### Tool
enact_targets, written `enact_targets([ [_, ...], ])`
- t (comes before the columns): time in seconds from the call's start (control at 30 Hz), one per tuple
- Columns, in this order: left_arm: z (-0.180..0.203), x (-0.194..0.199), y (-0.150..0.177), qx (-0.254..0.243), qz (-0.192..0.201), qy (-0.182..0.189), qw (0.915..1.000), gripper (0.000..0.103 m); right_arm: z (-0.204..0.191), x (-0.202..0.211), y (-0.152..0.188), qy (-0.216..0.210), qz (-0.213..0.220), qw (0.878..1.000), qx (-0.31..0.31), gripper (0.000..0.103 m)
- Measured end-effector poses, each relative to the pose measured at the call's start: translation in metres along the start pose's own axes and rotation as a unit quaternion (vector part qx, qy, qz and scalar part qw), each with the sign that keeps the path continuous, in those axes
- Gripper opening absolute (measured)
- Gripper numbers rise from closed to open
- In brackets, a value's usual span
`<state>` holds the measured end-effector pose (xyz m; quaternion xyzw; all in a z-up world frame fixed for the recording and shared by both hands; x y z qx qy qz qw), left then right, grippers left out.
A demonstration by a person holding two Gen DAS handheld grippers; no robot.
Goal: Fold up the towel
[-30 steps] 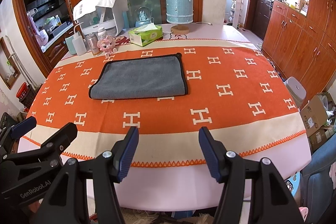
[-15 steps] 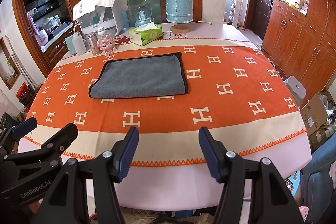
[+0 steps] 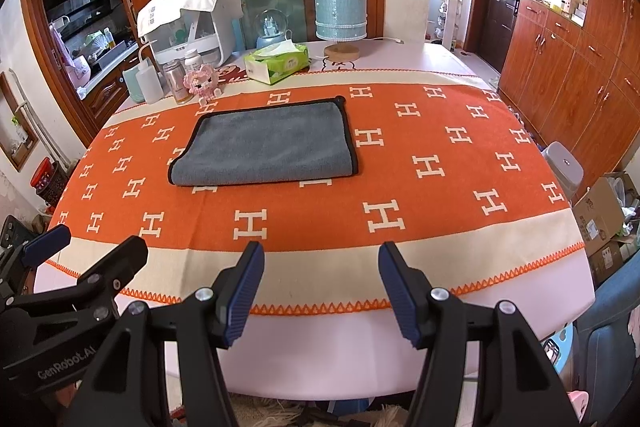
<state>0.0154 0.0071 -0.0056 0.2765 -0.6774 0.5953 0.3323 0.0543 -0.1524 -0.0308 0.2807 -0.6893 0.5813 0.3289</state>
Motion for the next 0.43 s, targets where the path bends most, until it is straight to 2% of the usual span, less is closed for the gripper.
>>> enact_targets([
  [0.43,-0.0005,0.0001,0.0013,0.000,0.003,0.001,1.0000,0.102,0.0003,-0.0001,0.0003,0.000,0.000,1.000,0.000,0.060],
])
Point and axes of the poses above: each gripper's, at about its wrist camera, not at the fingertips, and x roughly against the way its jaws point, z to its right, y to its underside, the point moved 1 cm from there along -x, roughly the way its jaws point, and after that the axes turned 7 degrees about -x, right-handed, at the moved point
